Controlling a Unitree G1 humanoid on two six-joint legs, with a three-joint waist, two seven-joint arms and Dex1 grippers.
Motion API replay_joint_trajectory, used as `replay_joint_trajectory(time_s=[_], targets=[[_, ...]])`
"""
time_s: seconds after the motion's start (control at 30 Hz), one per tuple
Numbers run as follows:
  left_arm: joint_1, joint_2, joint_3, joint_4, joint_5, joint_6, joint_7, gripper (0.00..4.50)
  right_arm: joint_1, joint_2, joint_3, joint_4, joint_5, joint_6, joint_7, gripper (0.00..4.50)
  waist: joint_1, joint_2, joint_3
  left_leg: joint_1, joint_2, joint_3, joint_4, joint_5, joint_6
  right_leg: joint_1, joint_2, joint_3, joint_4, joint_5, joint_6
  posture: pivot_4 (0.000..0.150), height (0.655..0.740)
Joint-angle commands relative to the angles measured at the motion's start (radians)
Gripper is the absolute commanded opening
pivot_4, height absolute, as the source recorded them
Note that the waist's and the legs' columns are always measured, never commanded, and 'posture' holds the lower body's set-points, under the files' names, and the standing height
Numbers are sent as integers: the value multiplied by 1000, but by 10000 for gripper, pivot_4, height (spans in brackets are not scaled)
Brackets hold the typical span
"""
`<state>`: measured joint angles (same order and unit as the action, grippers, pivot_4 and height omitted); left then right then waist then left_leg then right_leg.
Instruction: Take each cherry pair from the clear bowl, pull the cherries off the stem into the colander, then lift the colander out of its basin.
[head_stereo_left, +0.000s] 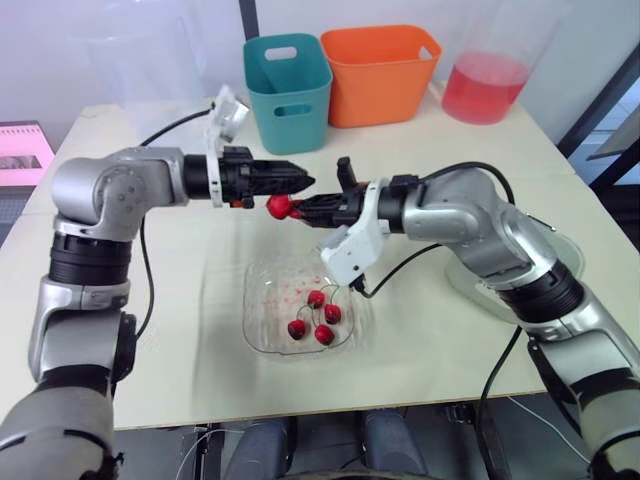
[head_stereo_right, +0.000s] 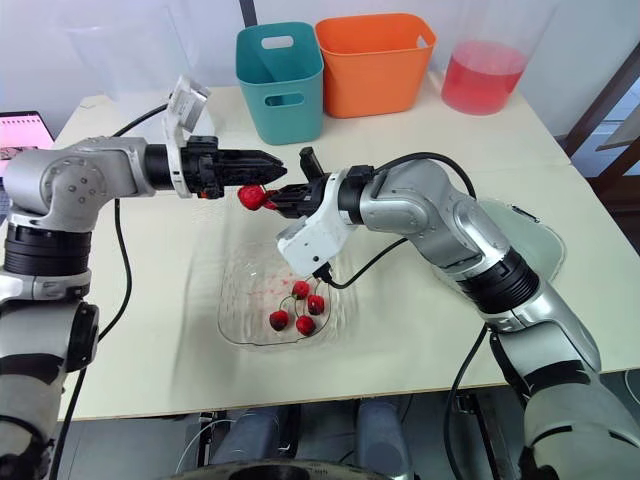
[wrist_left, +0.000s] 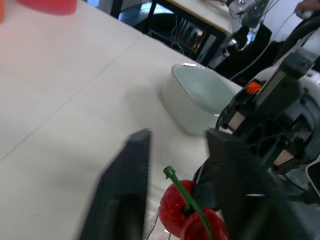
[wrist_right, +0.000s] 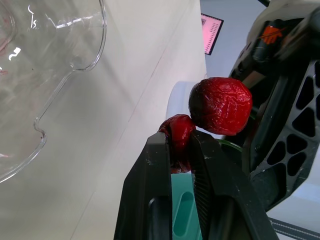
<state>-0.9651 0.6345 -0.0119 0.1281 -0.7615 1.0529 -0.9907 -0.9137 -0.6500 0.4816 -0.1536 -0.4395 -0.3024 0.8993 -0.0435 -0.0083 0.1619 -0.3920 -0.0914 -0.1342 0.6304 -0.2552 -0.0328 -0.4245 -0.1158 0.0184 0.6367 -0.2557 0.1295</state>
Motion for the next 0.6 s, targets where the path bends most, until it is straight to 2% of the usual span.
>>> replay_joint_trajectory(time_s=[0.03,0.17,0.2,0.27,0.33,0.43,0.53,0.6], targets=[[-27,3,47,-11,-15,10,4,641,-21,4,-46,-26,0,-2,4,2434,0,0,0,0,0,0,0,0,0,0,0,0,0,0,0,1500,7400],[-21,9,73,-23,-31,24,-2,641,-11,9,-55,-31,19,18,12,2434,0,0,0,0,0,0,0,0,0,0,0,0,0,0,0,1500,7400],[-19,12,77,-23,-32,25,-6,0,-7,12,-60,-33,27,27,14,11203,0,0,0,0,0,0,0,0,0,0,0,0,0,0,0,1500,7400],[-12,19,84,-23,-31,19,-17,0,7,16,-75,-43,56,62,30,19043,0,0,0,0,0,0,0,0,0,0,0,0,0,0,0,1500,7400],[-3,29,89,-23,-24,3,-31,0,36,20,-111,-71,114,139,49,29565,0,0,0,0,0,0,0,0,0,0,0,0,1,0,0,1500,7400],[8,53,95,-14,-15,-40,-71,0,101,23,-202,-174,277,442,132,44431,1,0,0,0,1,-1,0,0,0,0,-1,0,1,0,0,1500,7400],[13,78,100,-20,-17,-85,-133,0,160,31,-310,-275,512,856,192,44431,3,0,0,0,1,-2,1,0,0,1,-1,0,1,0,0,1500,7400],[12,89,103,-31,-29,-97,-171,0,143,132,-441,-304,721,1206,152,44431,2,0,0,0,1,-2,0,0,0,1,-1,0,1,0,0,1500,7400]])
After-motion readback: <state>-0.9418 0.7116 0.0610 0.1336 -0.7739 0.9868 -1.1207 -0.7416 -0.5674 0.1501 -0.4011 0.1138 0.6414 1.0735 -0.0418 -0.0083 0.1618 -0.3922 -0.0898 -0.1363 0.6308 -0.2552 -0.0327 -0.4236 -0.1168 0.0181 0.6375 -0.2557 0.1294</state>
